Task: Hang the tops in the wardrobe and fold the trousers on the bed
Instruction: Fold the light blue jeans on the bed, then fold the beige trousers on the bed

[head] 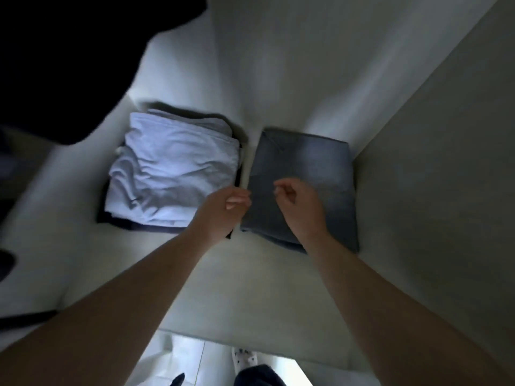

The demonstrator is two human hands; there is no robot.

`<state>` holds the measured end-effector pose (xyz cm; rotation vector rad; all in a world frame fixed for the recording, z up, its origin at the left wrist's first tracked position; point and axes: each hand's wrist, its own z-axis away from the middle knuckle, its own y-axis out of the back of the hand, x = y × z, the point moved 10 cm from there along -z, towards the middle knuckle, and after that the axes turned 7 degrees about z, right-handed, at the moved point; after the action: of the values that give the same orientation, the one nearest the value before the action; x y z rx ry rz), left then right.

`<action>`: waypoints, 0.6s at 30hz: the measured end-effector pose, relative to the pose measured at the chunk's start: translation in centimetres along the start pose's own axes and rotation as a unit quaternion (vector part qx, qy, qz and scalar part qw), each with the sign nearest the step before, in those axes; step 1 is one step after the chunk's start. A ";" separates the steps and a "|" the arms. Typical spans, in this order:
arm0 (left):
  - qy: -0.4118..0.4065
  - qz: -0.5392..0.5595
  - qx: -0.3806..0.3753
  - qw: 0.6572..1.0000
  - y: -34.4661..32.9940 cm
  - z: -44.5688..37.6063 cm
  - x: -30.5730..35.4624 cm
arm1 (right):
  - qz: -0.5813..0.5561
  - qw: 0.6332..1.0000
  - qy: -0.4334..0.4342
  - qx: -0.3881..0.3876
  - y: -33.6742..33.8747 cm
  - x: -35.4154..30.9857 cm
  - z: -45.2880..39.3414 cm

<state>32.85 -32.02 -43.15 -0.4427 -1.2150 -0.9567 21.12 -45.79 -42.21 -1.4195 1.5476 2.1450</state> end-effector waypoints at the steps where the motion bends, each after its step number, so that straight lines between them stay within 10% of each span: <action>1: -0.003 0.020 0.028 0.999 1.5 2.1 0.4 | -0.024 1.000 0.015 -0.009 -0.5 -1.8 1.4; 18: -0.116 0.096 0.380 0.913 18.5 53.8 3.3 | -0.147 0.885 0.312 -0.312 -5.6 -29.9 41.3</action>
<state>16.46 16.85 -18.81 -0.0423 -1.6146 -0.2123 15.94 1.33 -22.63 -2.5507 0.6410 2.1944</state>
